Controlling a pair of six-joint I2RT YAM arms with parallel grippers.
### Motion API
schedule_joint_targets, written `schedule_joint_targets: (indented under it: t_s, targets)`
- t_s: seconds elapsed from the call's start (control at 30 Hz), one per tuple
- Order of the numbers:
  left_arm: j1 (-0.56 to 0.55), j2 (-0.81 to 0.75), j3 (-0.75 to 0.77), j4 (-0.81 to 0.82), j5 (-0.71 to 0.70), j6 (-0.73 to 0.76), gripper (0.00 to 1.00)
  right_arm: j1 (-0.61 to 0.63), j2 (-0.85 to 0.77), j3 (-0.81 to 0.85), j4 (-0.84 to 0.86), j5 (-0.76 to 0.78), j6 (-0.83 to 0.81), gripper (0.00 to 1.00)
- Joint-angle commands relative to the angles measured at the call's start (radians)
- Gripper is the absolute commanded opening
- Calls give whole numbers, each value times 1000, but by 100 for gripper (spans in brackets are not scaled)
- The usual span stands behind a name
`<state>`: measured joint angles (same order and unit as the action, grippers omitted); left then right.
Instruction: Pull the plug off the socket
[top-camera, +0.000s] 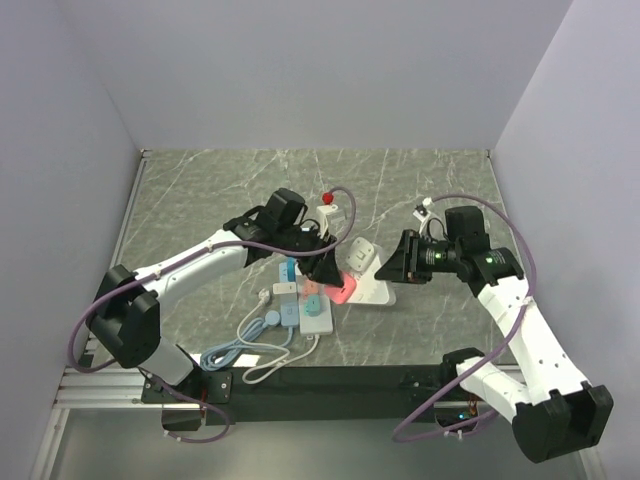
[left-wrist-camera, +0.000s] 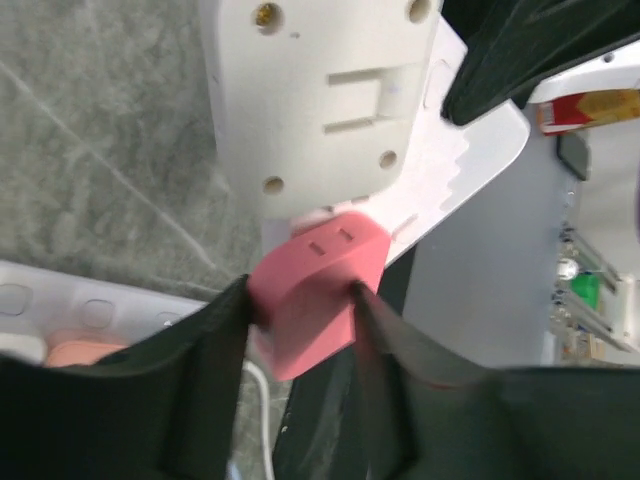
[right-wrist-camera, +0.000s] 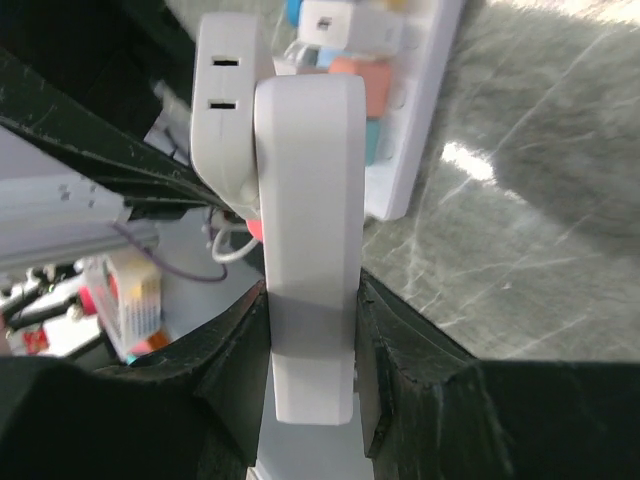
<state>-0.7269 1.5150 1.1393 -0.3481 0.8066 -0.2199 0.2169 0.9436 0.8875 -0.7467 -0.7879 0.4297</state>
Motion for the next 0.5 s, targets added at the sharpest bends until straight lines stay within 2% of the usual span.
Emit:
schedule_joint_targets:
  t_s: [0.0,0.1,0.17,0.27,0.37,0.47]
  targets:
    - [-2,19,80,-22,-61,34,42,-7,24,115,73,13,27,0]
    - [-2,39,140,-35,-151,21,24,-5,67,168,18,128,14,0]
    - [-3,48,186,-32,-193,4,19,-7,87,186,-6,195,12,0]
    - [-3,63,227,-8,-270,-39,2,-7,118,197,6,219,29,0]
    - [-8,68,238,49,-299,-90,1,-5,138,186,53,214,61,0]
    - [-19,79,246,78,-361,-120,20,-5,158,179,93,223,83,0]
